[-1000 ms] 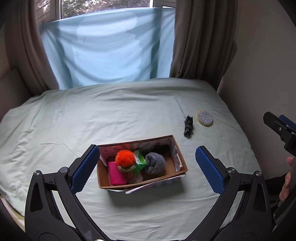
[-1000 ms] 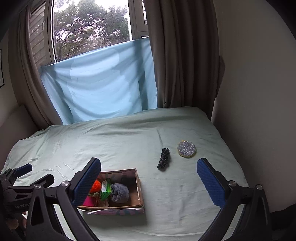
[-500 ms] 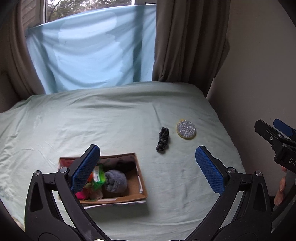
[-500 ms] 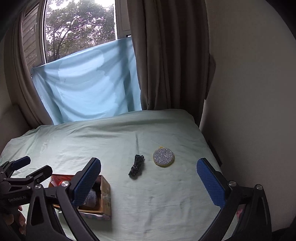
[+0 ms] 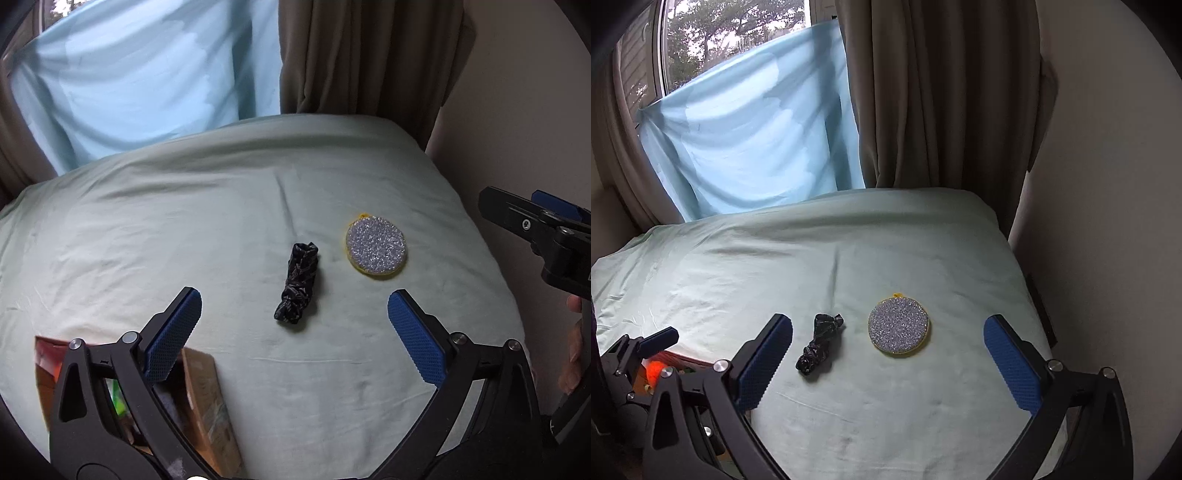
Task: Organize soft objects
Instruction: 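Move both tools toward the patterned scrunchie and glitter pad on the bed, then grasp the patterned black scrunchie with the left tool while the right tool grasps the glitter pad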
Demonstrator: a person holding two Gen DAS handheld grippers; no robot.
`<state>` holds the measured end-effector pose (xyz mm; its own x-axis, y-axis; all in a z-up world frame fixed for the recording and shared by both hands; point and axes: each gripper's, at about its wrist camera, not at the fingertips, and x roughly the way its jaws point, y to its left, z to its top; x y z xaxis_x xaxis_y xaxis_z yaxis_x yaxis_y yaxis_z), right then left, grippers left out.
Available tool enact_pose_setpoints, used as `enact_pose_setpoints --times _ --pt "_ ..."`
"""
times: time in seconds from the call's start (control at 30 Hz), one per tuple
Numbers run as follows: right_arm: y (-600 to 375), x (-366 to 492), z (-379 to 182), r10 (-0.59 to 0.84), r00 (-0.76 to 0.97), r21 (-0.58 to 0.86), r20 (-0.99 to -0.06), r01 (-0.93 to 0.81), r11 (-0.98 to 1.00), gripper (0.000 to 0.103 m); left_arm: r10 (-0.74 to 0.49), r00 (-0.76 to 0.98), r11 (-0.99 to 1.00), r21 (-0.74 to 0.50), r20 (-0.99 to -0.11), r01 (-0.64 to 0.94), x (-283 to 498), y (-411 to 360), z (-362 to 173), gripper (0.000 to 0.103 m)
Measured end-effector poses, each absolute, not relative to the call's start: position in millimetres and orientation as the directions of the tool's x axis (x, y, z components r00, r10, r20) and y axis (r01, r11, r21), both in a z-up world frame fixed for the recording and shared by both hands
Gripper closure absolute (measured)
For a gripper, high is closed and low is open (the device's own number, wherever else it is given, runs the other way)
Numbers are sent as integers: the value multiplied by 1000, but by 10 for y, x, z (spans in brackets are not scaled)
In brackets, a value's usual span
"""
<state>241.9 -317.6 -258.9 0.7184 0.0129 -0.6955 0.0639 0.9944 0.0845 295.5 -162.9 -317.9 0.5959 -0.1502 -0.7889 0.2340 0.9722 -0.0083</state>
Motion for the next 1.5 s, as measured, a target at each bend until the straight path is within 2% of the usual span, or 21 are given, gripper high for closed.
enact_pose_setpoints --times 0.27,0.5,0.73,0.77,0.8,0.93,1.0,1.07,1.13,1.23,1.4,1.5 --pt "-3338 3282 -3711 61 597 87 -800 16 996 0 -137 493 969 -14 -859 245 3572 -1903 -4221 3" --pt "-3383 3736 -4440 97 514 115 -852 3 993 0 -116 432 972 -13 -894 234 3879 -1951 -4771 17" --pt "-3362 3949 -4806 74 485 86 -872 3 996 0 -91 424 971 13 -901 237 3945 -1995 -5054 18" --pt "-3347 3963 -4849 70 480 79 -875 -1 997 1 -90 418 970 15 -904 241 3948 -2008 -5091 26" --pt "-3331 3968 -4887 62 476 68 -877 -5 998 5 -90 407 969 14 -909 246 3939 -2007 -5128 34" --pt "-3320 3930 -4993 42 479 45 -877 -6 999 14 -96 423 962 25 -901 273 3895 -2036 -5142 50" --pt "-3318 3900 -4990 37 486 41 -873 -1 999 19 -104 423 959 22 -900 283 3880 -2070 -5130 64" --pt "-3315 3868 -4978 38 491 44 -870 2 999 24 -102 422 960 23 -901 280 3877 -2074 -5123 65" --pt "-3303 3848 -4970 44 495 49 -868 -3 999 39 -104 422 962 18 -900 274 3865 -2065 -5121 67" --pt "-3240 3807 -4930 57 500 50 -864 -28 998 56 -103 426 962 18 -899 271 3847 -2066 -5101 69" --pt "-3191 3757 -4848 76 502 65 -862 -41 997 67 -124 423 964 -7 -898 268 3889 -2051 -5002 70" --pt "-3194 3684 -4793 89 501 80 -861 -39 996 69 -137 434 960 -12 -891 279 3839 -2070 -4880 70"
